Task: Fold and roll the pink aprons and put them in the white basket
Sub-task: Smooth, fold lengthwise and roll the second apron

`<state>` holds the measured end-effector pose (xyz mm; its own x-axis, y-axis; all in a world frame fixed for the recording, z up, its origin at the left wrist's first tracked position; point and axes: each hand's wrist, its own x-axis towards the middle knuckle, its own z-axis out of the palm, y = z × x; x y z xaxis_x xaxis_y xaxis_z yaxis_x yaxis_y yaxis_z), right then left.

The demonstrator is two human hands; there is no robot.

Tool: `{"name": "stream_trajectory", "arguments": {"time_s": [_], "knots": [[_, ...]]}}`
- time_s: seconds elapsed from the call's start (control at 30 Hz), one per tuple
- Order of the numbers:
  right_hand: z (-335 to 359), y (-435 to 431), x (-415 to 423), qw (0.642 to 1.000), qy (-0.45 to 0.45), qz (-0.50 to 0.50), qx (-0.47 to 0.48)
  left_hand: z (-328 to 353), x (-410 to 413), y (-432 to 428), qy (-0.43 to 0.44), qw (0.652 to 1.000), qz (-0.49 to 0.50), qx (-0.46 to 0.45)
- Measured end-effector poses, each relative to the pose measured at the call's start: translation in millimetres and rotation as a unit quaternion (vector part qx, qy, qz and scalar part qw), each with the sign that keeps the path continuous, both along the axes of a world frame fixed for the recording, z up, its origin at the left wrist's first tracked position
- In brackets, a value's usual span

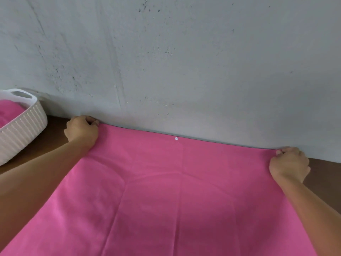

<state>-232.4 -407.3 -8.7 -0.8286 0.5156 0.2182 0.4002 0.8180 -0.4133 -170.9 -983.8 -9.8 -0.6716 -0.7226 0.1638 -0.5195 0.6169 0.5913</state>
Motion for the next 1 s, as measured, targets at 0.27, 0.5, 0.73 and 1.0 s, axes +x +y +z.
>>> {"name": "stream_trajectory", "arguments": {"time_s": [0.27, 0.5, 0.73, 1.0], "knots": [[7, -5, 35, 0.993, -0.007, 0.116, 0.020, 26, 36, 4, 0.015, 0.998, -0.051, 0.021], [7, 0, 105, 0.956, -0.127, 0.245, 0.095, 38, 94, 80, -0.021, 0.989, -0.147, -0.026], [8, 17, 176, 0.932, -0.184, 0.283, 0.131, 30, 177, 203, -0.021, 0.953, -0.302, 0.007], [6, 32, 259, 0.938, -0.195, 0.271, 0.097, 17, 225, 297, -0.103, 0.855, -0.495, -0.114]]}}
